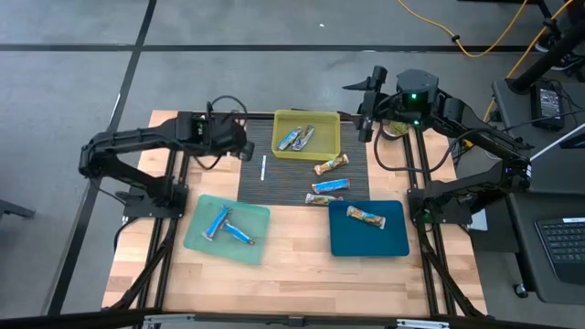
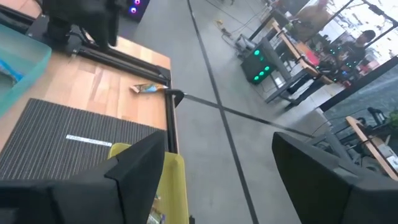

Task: Pick and place Granola Bars by type
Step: Put the yellow granola bar into the blue bin

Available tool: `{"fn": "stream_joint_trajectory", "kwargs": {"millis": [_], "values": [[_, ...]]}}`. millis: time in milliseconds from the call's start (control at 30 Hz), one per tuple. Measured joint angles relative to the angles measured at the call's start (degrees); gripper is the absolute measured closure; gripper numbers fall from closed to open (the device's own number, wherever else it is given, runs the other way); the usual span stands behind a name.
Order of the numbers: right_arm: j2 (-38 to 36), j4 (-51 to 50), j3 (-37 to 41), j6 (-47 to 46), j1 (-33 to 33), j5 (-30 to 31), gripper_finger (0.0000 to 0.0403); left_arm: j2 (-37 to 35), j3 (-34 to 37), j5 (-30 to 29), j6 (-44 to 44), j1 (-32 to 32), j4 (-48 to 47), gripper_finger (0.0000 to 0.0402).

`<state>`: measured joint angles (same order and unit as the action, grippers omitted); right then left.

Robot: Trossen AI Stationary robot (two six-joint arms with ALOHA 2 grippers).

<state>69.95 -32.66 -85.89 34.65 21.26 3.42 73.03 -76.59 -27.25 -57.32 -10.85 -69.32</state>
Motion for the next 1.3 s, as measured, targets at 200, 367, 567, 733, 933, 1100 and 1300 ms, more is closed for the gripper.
{"fn": "stream_joint_trajectory", "kwargs": {"millis": [200, 367, 567, 733, 933, 1100, 1300], "values": [[0.0, 0.2, 0.0, 0.2, 0.0, 0.0, 0.0105, 0.5, 4.5, -4.6, 0.8, -10.1, -0.4, 0.0259], [0.0, 0.1, 0.0, 0.4, 0.0, 0.0, 0.0105, 0.5, 10.4, -1.7, 5.0, -19.3, 0.8, 0.0252], [0.0, 0.1, 0.0, 0.8, 0.0, 0.0, 0.0105, 0.5, 19.4, 7.9, 13.7, -29.3, 11.1, 0.0240], [0.0, 0.1, 0.0, 0.4, 1.1, 0.0, 0.0105, 0.5, 25.0, 10.4, 16.9, -35.9, 21.0, 0.0221], [0.1, 0.1, 0.0, -1.0, 3.6, 0.0, 0.0105, 0.5, 27.7, 11.5, 22.6, -41.2, 26.3, 0.0182], [0.1, 0.1, 0.0, -1.7, 5.9, 0.0, 0.0105, 1.4, 29.9, 13.3, 24.0, -44.2, 30.1, 0.0153], [0.1, 0.1, 0.0, -1.4, 8.1, -0.5, 0.0105, 7.0, 30.0, 12.0, 24.1, -46.1, 32.4, 0.0141]]}}
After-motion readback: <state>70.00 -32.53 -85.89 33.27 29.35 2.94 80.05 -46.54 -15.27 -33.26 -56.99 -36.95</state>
